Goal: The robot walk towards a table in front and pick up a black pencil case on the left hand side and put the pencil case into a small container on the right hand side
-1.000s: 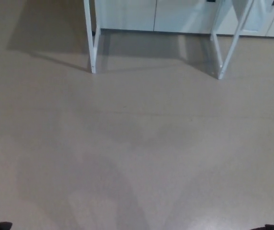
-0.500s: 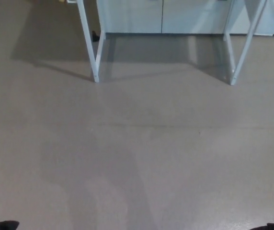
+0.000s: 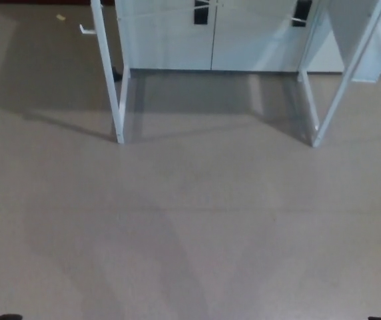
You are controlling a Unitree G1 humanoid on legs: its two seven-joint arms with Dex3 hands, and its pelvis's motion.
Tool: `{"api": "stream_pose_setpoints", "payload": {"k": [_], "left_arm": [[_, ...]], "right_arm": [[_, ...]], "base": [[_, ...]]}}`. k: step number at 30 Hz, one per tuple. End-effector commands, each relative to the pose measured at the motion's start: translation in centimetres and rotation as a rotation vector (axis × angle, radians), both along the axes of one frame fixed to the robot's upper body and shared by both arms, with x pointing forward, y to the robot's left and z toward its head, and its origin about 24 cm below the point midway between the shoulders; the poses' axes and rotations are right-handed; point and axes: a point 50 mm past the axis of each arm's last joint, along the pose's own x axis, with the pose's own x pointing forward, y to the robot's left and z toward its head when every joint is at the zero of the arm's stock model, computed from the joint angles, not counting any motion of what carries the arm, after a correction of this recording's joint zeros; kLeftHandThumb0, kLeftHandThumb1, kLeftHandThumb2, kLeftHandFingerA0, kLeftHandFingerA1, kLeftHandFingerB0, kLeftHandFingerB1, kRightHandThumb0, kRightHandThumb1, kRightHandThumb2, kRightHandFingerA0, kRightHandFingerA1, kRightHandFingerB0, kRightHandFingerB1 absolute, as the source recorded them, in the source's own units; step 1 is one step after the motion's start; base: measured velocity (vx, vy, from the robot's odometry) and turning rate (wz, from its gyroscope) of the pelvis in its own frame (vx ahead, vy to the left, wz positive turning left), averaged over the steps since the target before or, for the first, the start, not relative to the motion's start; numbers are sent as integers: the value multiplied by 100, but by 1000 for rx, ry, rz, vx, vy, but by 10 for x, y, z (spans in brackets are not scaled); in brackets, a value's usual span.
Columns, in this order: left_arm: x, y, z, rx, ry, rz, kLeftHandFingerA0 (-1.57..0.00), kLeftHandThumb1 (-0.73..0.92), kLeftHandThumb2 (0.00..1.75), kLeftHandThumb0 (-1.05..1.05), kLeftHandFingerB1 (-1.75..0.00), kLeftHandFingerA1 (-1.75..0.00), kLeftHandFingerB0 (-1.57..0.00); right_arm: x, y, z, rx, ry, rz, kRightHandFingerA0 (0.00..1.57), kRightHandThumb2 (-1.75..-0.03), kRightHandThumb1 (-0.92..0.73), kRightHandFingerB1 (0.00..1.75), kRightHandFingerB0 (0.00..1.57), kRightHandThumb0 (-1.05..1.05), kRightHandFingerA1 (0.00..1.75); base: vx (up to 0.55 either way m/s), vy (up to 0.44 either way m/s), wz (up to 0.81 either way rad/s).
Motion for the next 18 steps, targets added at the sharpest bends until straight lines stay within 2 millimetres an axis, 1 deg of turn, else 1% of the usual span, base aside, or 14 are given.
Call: {"api": "stream_pose_setpoints", "payload": {"k": [1,2,6,8,14,18], "left_arm": [[-2,2,1,9,5,-11,-54,51,55,-42,-35,-49,-39],[-2,3,1,13,7,-12,-54,51,55,-42,-35,-49,-39],[-4,2,0,9,17,-11,-54,51,55,-42,-34,-47,-38],[-4,2,0,3,20,-5,-54,51,55,-41,-35,-48,-39],[-4,3,-2,-8,22,2,-53,51,55,-40,-35,-47,-40],[-2,2,-2,-7,20,-4,-53,52,55,-41,-35,-48,-39]], "right_arm": [[-4,-4,0,-3,11,2,97,-70,-27,49,67,-74,54],[-4,-4,-1,-6,12,5,100,-54,-39,41,71,-66,48],[-5,-3,-1,-9,16,9,100,-54,-39,41,71,-66,48],[-6,-3,-1,-12,16,11,100,-54,-39,41,72,-67,48],[-5,-3,-1,-20,23,17,101,-55,-40,41,72,-69,48],[-3,-4,0,-22,17,30,101,-55,-40,41,71,-68,48]], "base": [[266,-10,11],[279,-60,8],[325,-113,7],[354,-147,35],[260,-90,-9],[230,2,-12]]}}
